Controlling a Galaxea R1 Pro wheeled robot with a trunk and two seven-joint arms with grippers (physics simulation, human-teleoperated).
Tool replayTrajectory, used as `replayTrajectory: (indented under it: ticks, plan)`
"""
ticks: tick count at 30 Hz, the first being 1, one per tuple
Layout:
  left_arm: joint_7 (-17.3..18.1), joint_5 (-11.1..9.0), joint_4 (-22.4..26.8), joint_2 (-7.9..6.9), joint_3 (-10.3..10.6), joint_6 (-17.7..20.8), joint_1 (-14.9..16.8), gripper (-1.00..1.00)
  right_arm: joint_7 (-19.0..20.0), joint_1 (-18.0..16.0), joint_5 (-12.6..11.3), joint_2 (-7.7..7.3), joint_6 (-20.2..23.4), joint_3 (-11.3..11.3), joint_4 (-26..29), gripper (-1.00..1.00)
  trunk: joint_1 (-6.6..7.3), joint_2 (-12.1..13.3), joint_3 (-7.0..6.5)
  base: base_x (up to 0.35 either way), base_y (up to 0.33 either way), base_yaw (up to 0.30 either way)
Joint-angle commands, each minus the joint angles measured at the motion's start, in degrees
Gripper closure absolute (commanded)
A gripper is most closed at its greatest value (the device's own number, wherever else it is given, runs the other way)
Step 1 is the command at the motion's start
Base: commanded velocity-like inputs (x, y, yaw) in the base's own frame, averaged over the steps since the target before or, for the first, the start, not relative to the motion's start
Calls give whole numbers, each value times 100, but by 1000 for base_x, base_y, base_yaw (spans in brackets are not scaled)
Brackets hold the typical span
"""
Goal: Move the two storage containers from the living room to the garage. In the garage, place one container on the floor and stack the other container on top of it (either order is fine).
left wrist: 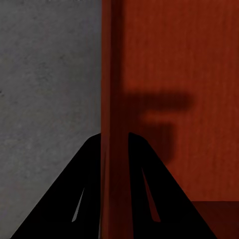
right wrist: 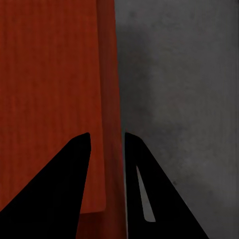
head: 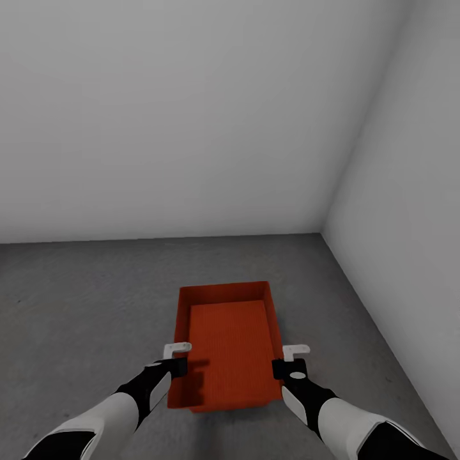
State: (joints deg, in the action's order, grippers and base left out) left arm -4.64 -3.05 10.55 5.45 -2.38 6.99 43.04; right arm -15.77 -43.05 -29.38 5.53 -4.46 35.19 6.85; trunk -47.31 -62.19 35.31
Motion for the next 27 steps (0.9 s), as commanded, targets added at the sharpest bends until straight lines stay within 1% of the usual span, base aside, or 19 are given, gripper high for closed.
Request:
replayTrajectory:
  ticks: [1, 4, 12, 21, 27]
  plan:
    - [-28, 269, -89, 0, 370, 31, -6, 100, -14, -10, -17, -69, -21, -214, 10, 100, 0, -3, 4, 0, 0, -31]
    - [-28, 269, -89, 0, 370, 25, -6, 100, -14, -10, -15, -68, -21, -214, 10, 100, 0, -3, 4, 55, 0, -15]
    - [-28, 270, -89, -8, 370, 19, -6, 100, -10, -10, -16, -70, -20, -214, 10, 100, 0, -3, 4, 188, 0, -2]
    - [-26, 269, -89, -6, 370, 26, -6, 100, -6, -10, -16, -69, -20, -214, 10, 100, 0, -3, 4, 10, 2, 0]
    - [-26, 269, -89, -9, 370, 24, -6, 100, -5, -10, -15, -67, -21, -214, 10, 100, 0, -3, 4, 143, 153, 0]
